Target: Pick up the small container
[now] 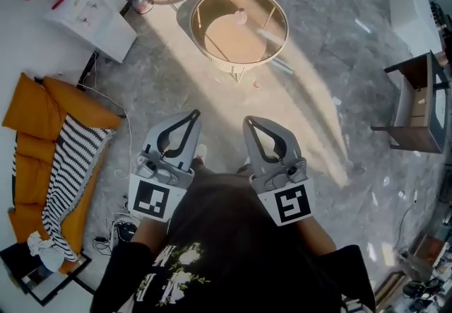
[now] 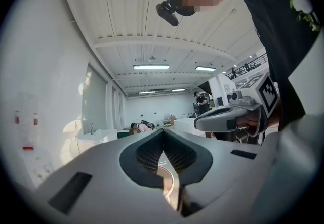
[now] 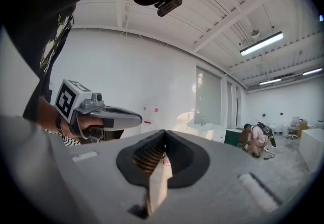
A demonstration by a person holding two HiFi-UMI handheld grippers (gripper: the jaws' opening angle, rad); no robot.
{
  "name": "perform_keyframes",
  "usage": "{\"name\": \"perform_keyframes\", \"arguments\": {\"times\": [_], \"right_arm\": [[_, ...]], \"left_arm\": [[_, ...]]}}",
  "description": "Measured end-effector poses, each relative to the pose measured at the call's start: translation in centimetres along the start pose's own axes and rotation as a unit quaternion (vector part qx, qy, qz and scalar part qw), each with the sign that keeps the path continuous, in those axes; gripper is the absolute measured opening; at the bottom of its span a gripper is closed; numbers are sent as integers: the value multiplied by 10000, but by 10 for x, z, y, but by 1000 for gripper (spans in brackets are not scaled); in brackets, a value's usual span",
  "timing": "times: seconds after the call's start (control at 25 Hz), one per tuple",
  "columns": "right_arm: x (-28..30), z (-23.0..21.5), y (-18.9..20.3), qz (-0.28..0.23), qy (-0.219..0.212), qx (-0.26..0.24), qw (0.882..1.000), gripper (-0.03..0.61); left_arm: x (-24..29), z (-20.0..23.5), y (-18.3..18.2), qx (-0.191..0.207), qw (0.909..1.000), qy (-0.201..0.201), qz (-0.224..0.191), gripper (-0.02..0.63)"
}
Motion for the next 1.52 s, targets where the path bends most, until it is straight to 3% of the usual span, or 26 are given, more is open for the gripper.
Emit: {"name": "perform_keyframes", "arguments": {"times": [0.28,0.72,1.04,1.24,1.52], "right_arm": [[-47,-58,7,-97,-193,45,9998,-5],[-115,-93,16,-241,-532,138,9982,-5],[-120,-98,22,-268,-642,266,9972,-5],[-114,-121,38,-159,-648,301,9973,-5],[-80,-155,43,-244,-855,316,9955,-5]], "left_arm": [[41,-61,-11,129,9997,-183,28,8],[60,-141,-9,38,9983,-576,97,8],[71,-146,-4,91,9982,-564,184,8],[101,-146,4,20,9989,-455,137,8],[136,-125,10,36,9978,-638,202,8]]}}
Point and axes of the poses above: the fingertips, and each gripper's own axes: x forward along the fingers, z to its left, y out of its underside, the point moved 5 cm from there along -x, backward along the fingers, and after that the axes turned 5 degrees about -z, right-handed, at the moved point
